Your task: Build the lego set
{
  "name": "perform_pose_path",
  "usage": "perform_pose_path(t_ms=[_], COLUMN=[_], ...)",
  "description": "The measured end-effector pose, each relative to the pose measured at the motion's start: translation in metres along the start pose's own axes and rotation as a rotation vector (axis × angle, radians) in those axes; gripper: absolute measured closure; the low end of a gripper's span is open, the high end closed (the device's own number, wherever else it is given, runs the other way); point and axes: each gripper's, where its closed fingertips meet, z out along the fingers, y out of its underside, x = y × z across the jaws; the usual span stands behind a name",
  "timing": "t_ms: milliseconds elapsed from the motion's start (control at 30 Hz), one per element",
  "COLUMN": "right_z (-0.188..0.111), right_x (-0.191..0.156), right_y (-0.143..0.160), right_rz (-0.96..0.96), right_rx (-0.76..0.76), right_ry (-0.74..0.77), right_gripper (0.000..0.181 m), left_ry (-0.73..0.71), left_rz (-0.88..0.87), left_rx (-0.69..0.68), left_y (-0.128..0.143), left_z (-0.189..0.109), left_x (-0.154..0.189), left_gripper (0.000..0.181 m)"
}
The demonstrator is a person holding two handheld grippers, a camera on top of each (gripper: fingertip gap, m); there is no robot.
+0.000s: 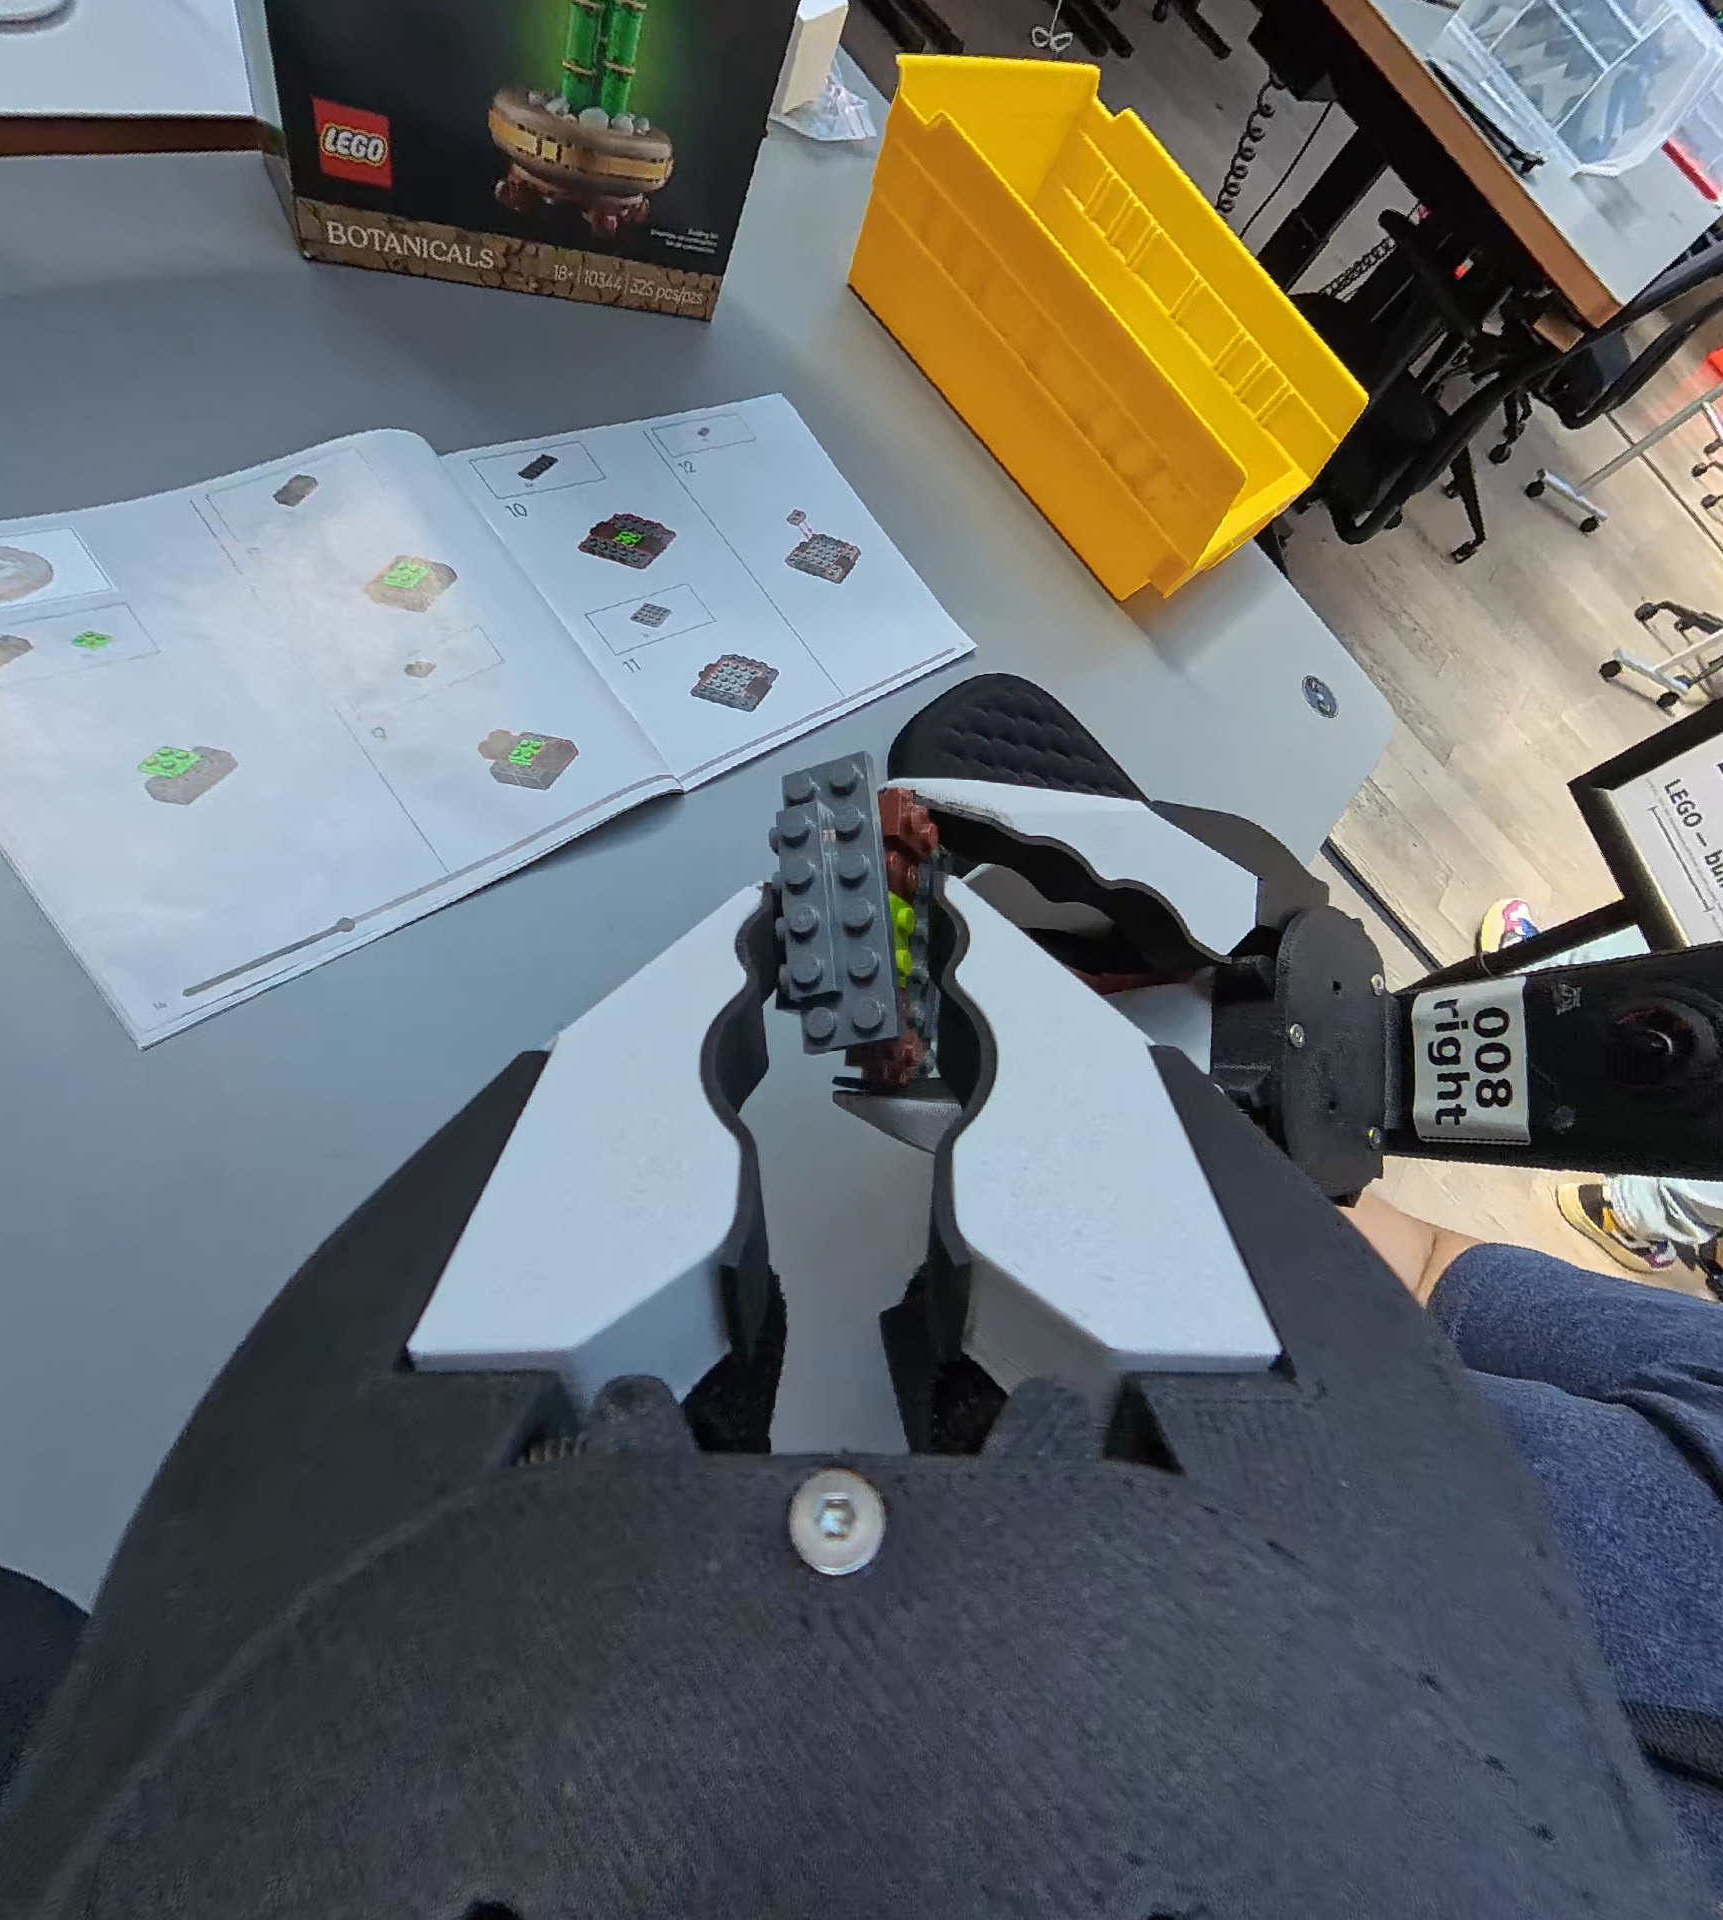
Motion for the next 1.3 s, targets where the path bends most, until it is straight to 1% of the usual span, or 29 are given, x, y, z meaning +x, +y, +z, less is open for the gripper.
perform_pose_path(t_ms=[167, 333, 600, 933, 1100, 1300], right_z=[-0.001, -0.001, 0.002, 0.009, 0.012, 0.015], right_x=[0.002, 0.002, 0.001, -0.003, -0.006, -0.011], right_y=[0.003, 0.006, 0.012, 0.027, 0.033, 0.038], right_rz=[0.034, 0.038, 0.068, 0.075, 0.097, 0.106], right_rx=[-0.007, -0.019, -0.058, -0.136, -0.167, -0.193], right_ry=[-0.016, -0.019, -0.03, -0.05, -0.061, -0.069], right_gripper=[0.13, 0.13, 0.129, 0.13, 0.13, 0.13], left_ry=[-0.021, -0.032, -0.033, -0.034, -0.069, -0.121], left_rz=[0.029, 0.048, 0.027, -0.024, -0.017, 0.025], left_rx=[0.016, 0.035, 0.046, 0.074, 0.076, 0.088], left_y=[-0.001, -0.003, -0.004, -0.001, 0.001, 0.002], left_z=[0.001, 0.0, -0.001, -0.002, -0.002, -0.001], left_x=[-0.001, 0.0, -0.002, -0.015, -0.025, -0.033], left_gripper=[0.159, 0.157, 0.153, 0.155, 0.166, 0.166])
